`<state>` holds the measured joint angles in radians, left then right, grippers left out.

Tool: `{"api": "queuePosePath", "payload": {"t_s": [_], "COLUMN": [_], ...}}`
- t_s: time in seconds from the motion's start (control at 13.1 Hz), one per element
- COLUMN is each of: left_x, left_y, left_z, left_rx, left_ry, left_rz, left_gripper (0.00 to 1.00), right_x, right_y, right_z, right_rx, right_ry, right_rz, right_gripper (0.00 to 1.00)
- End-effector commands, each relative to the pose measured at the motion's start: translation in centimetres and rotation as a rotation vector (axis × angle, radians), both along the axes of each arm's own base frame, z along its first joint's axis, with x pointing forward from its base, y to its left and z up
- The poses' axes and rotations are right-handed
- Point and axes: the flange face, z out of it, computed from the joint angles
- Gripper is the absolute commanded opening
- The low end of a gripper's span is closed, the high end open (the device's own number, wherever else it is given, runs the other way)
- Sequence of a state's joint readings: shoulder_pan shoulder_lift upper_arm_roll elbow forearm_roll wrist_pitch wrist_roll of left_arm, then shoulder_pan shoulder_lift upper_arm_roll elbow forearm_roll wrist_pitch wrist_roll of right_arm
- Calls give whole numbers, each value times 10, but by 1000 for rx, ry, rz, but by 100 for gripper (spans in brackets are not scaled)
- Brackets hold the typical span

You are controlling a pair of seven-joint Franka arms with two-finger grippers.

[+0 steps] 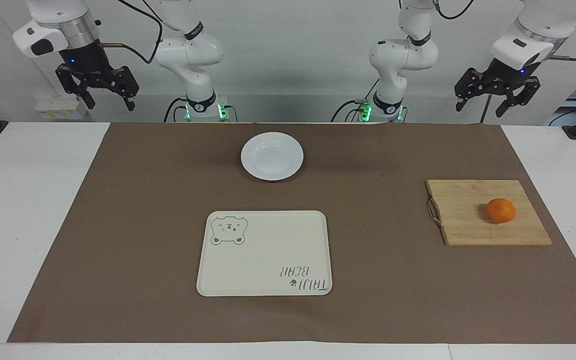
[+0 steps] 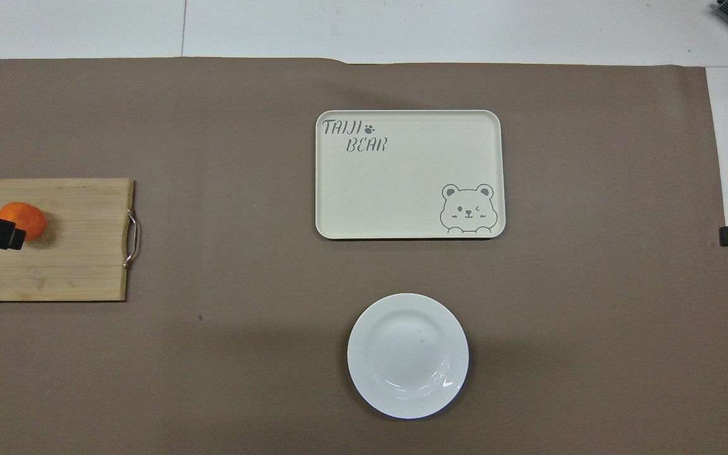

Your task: Place orange and plate with both arms

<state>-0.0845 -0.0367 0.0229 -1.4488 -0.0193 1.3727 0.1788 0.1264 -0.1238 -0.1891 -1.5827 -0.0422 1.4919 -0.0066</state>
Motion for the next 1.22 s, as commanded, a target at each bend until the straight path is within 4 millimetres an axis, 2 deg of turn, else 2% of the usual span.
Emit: {"api": "queuePosePath", "payload": {"t_s": [0.0, 0.3, 0.53, 0.76, 1.14], "left_x": [-5, -6, -7, -7, -6], "left_y": [3, 2, 2, 2, 2], "left_z": [0, 0, 0, 0, -1], "left_rx": [9, 9, 8, 8, 7], "left_ry": [-6, -2, 0, -2, -5], "left_rz": [-9, -11, -7, -8, -19], "left_gripper": [100, 100, 100, 100, 100], "right_x": [-1, -1, 5, 17, 13], "right_y": [-1, 1, 5, 6, 10], "right_z": [3, 3, -3, 2, -3], "right_rx": [22, 20, 12, 14, 16], "right_ry": [-5, 0, 41, 9, -1], "right_rz": [-3, 26, 35, 27, 37], "right_gripper": [100, 100, 100, 100, 100]}}
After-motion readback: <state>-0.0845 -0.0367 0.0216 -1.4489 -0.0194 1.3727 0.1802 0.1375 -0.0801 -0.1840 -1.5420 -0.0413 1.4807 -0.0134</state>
